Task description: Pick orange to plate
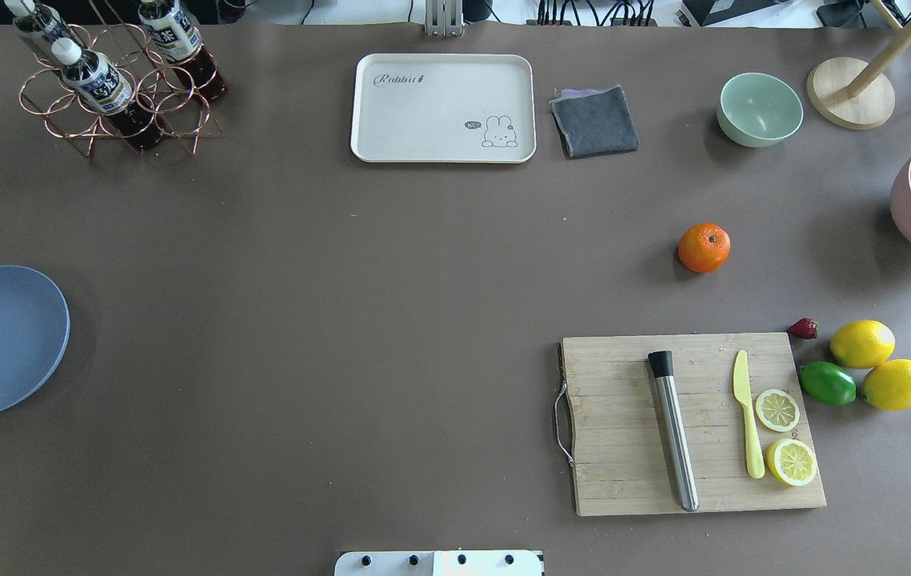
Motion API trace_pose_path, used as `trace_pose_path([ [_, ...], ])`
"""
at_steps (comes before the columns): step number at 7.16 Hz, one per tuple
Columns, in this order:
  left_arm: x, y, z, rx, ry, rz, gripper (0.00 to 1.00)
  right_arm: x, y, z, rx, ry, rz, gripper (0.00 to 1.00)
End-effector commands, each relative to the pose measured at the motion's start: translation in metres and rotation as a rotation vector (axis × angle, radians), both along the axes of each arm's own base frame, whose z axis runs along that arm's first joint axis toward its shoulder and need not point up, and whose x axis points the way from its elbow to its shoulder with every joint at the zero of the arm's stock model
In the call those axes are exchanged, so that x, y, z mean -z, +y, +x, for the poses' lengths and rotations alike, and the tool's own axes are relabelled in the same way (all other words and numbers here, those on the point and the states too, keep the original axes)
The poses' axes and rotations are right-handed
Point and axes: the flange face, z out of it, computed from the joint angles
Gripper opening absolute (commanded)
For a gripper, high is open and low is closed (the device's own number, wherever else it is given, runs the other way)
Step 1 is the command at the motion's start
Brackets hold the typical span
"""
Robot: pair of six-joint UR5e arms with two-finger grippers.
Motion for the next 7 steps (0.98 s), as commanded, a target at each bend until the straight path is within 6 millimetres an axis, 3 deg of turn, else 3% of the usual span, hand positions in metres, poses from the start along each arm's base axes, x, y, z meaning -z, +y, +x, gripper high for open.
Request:
trace_pose_path([
  [1,0.005,0.0,0.0,-0.002,0.0,0.01,0.98,0.004,-0.001,-0.001,0.002,0.0,0.008,1.0],
  [4,0.031,-0.003,0.008,-0.02,0.005,0.083,0.98,0.009,-0.003,-0.001,0.001,-0.005,0.019,1.0],
  [6,0.027,-0.003,0.013,-0.026,-0.001,0.1,0.98,0.009,-0.004,-0.002,0.003,-0.005,0.019,1.0],
  [7,0.038,-0.009,0.014,-0.024,0.004,0.121,0.98,0.01,-0.004,-0.003,0.0,-0.014,0.018,1.0],
])
